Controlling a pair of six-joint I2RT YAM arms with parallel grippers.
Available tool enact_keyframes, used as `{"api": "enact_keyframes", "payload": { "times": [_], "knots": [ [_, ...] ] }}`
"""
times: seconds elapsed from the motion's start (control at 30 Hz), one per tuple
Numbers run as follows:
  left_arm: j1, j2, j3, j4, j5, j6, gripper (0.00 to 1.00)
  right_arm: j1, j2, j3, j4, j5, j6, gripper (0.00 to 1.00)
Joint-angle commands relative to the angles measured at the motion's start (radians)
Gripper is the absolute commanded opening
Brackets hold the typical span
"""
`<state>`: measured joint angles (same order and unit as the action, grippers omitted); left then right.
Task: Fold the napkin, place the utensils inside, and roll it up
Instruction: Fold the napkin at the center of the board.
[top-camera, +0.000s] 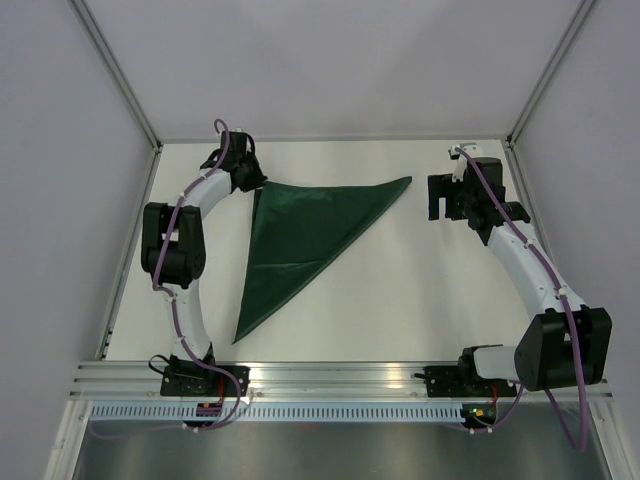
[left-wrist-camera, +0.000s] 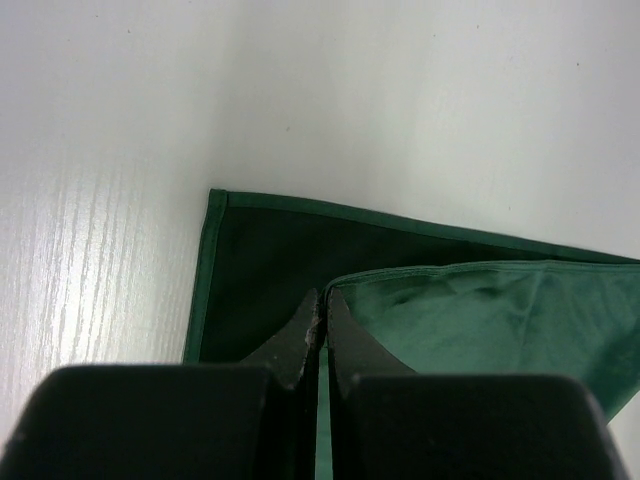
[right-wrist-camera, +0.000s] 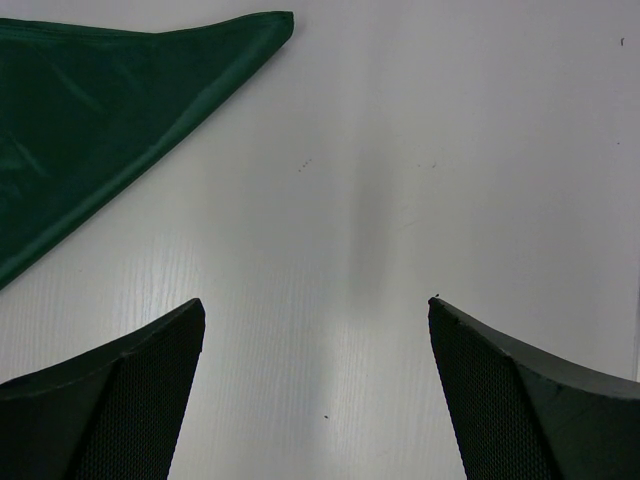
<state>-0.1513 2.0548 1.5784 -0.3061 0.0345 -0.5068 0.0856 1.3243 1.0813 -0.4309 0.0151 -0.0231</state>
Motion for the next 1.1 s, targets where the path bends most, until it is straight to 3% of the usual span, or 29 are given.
{"api": "enact_keyframes", "payload": {
  "times": [0.0,0.5,0.6,0.63,0.73,0.83,0.9,1.07],
  "knots": [
    [0.015,0.016,0.051,0.001,0.034,0.033,0.02,-0.001,0.010,0.003,-0.020,0.008,-0.001,0.97],
    [0.025,0.053,0.061,-0.007,0.028,0.042,0.02,-0.003,0.012,0.002,-0.023,0.006,-0.005,0.97],
    [0.027,0.057,0.060,-0.007,0.019,0.042,0.19,-0.003,0.012,0.002,-0.025,0.005,-0.005,0.97],
    [0.029,0.056,0.058,-0.005,0.004,0.042,0.39,-0.003,0.012,0.002,-0.025,0.003,-0.005,0.97],
    [0.036,0.047,0.066,0.001,-0.025,0.051,0.64,-0.003,0.012,0.002,-0.029,-0.001,-0.005,0.97],
    [0.051,0.003,0.058,0.001,-0.077,0.068,0.73,-0.001,0.010,0.005,-0.035,-0.010,-0.005,0.97],
    [0.065,-0.036,0.029,-0.001,-0.116,0.077,0.87,-0.003,0.006,0.005,-0.038,-0.020,-0.003,0.97],
    [0.126,-0.142,-0.043,-0.060,-0.281,0.117,0.85,-0.003,-0.002,0.014,-0.052,-0.073,-0.006,0.97]
  ]
}}
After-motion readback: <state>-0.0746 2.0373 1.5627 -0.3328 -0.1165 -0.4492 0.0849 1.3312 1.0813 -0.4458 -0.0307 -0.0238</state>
